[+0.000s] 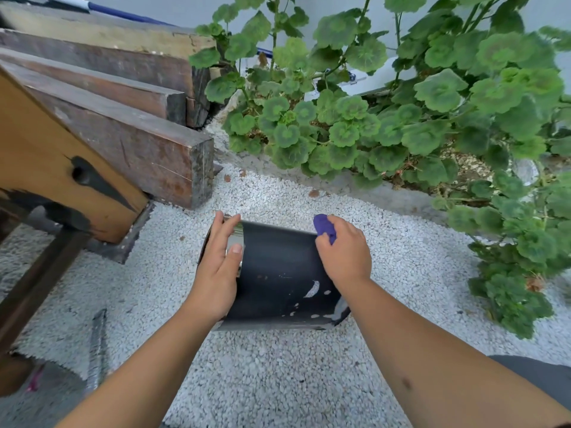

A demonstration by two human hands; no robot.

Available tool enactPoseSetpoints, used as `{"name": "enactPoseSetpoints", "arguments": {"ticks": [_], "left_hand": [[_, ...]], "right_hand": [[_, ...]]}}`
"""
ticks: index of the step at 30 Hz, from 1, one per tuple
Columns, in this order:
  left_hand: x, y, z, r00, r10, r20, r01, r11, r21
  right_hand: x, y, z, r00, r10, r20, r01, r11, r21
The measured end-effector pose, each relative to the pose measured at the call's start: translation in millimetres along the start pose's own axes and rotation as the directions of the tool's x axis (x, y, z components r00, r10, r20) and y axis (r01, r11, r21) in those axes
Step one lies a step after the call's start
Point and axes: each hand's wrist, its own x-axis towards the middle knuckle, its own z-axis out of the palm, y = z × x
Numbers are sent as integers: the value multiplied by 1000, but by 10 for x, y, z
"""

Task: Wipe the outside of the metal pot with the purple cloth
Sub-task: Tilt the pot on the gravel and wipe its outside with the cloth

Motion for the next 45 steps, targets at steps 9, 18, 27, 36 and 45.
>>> {"name": "enactPoseSetpoints", "arguments": {"ticks": [9,18,27,36,45], "left_hand": [[14,-11,41,1000,5,-8,-7,955,-295],[91,-221,-35,982,-152,-116,128,973,-193],[122,-209,-138,967,-192,-166,168,974,-149],[-95,-377,-243,972,232,31,-234,962,140],[-4,-139,-59,924,382,27,-358,836,415]], "right_hand": [[-531,-1042,286,906,-394,-155,412,904,112],[-496,-612,329,883,-447,-143,441,894,-71],[-252,-64,198,949,-313,-33,311,949,-55],[-156,-189,168,956,-293,-29,294,956,15],[-168,-953,-43,981,176,84,-154,437,886]]}}
